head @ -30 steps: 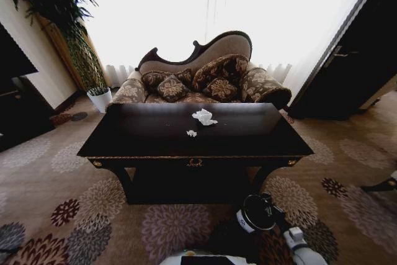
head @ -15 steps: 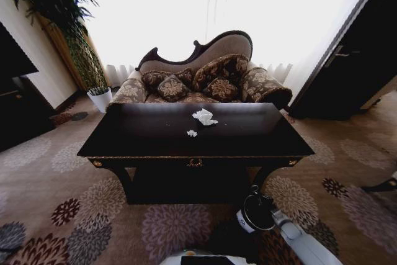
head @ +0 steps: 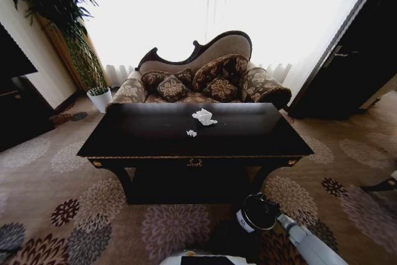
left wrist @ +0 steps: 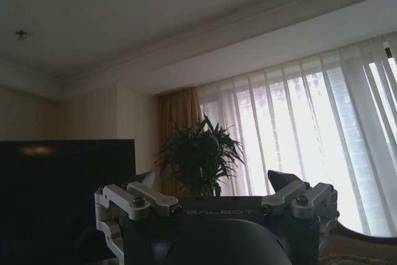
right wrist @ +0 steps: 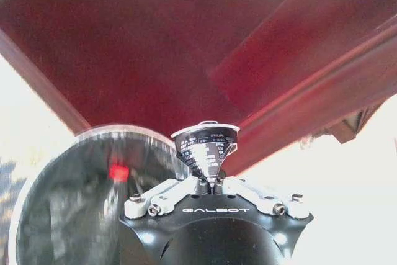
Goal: Move to the front of the table and place the trash on the table into the trash bin.
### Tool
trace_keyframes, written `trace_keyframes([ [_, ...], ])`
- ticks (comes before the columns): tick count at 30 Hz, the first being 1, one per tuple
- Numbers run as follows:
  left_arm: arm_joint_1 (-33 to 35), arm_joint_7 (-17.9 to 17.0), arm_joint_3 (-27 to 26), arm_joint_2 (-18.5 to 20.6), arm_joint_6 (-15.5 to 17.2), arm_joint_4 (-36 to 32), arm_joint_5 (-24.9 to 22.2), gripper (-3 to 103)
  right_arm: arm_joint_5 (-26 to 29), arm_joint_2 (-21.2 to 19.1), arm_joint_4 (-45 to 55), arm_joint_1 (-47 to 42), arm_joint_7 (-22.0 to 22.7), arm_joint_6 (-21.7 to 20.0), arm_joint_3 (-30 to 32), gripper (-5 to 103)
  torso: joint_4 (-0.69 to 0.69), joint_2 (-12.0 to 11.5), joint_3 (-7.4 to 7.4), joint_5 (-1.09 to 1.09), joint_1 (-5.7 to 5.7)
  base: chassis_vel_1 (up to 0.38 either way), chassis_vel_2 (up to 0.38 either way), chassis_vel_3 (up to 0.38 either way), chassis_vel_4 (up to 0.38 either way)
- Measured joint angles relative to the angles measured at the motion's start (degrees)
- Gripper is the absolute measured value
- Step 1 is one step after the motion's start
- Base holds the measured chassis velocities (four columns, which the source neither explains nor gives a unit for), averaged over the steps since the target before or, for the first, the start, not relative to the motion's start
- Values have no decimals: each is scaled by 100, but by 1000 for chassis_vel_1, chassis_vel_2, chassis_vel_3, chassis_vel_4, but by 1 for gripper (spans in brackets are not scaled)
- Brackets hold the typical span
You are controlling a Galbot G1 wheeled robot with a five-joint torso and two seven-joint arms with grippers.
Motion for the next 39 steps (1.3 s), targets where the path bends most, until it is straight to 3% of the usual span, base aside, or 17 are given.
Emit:
trace_keyframes([
  [10,164,-6,-160,4,-2,-58,-60,100,225,144,-543,153,125,-323,-287,0,3,0,0,1,0,0,0,0,0],
  [20,70,-7,-7,84,-9,-12,-30,100,77,80,-173,-375,126,-310,-345,0,0,0,0,2,0,0,0,0,0],
  [29,92,-7,66,44,-18,-55,43,100,629,51,242,-465,-78,-106,-767,0,2,0,0,1,0,0,0,0,0],
  [39,175,-7,-55,162,-32,-7,-21,100,753,149,253,-329,-109,-35,-1146,0,1,0,0,1,0,0,0,0,0],
])
